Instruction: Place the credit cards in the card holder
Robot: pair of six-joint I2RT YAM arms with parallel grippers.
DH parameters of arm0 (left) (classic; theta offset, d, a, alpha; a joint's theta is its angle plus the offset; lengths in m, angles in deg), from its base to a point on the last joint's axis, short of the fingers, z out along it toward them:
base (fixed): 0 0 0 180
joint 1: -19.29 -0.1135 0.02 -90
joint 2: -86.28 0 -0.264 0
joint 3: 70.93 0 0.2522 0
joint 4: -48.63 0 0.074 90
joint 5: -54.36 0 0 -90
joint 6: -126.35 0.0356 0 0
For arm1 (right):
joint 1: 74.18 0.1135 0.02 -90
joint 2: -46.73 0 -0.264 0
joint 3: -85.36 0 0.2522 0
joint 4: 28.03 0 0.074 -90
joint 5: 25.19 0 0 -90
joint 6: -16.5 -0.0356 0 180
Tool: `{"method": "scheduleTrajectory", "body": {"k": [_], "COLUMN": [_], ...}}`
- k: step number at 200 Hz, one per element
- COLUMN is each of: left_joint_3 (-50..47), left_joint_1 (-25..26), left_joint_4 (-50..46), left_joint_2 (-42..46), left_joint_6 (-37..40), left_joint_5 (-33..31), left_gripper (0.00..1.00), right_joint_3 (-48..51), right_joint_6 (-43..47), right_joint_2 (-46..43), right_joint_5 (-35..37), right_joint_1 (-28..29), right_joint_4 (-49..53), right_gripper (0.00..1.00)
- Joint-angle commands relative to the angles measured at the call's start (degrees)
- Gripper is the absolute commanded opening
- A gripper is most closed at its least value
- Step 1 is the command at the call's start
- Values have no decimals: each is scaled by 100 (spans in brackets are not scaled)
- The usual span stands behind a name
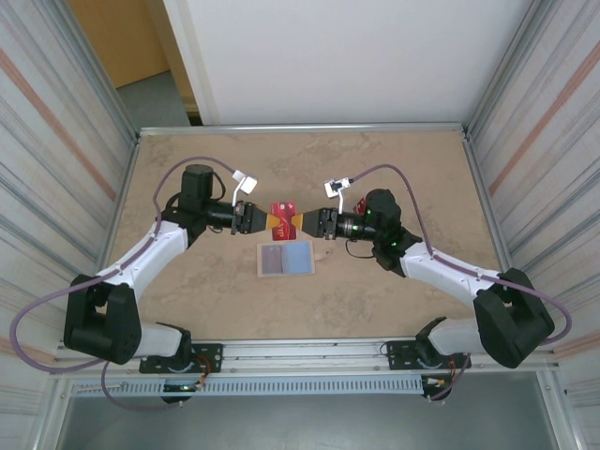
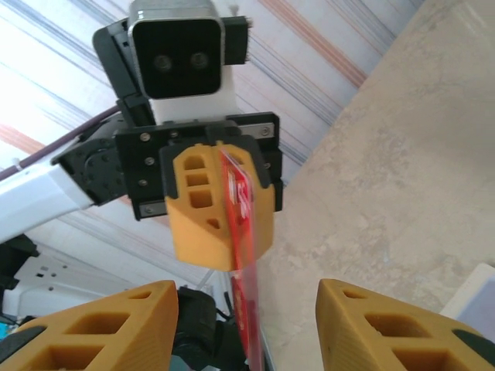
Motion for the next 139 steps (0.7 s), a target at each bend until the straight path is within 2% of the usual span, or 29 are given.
{"method": "scheduleTrajectory", "body": {"k": [1,31,58,107,135,139], "left_joint_3": [61,59,59,53,67,68], "left_joint_1": [29,30,30,33,30,33], "left_joint_4": [-149,-152,-160,-191,-270,-300], "left_joint_2": [15,-10,3,-6,-9,-12], "left_joint_6": [264,283,299,314,390,421], "left_joint_5": [232,229,230,171,147,138], "left_gripper": [0,0,0,0,0,3], "right_joint_3": [35,-72,-135,-321,-296,-282], "right_joint_6": [195,247,273,265,325,322], "right_joint_2": [-236,-110,-16,188,135,114], "right_joint_5": [57,-28,-44,-193,-149,-137], "right_joint_1": [-54,81,147,306,250,230], "right_joint_4": [252,317,289,207,285,300], "right_gripper": [50,49,41,21,0,0]}}
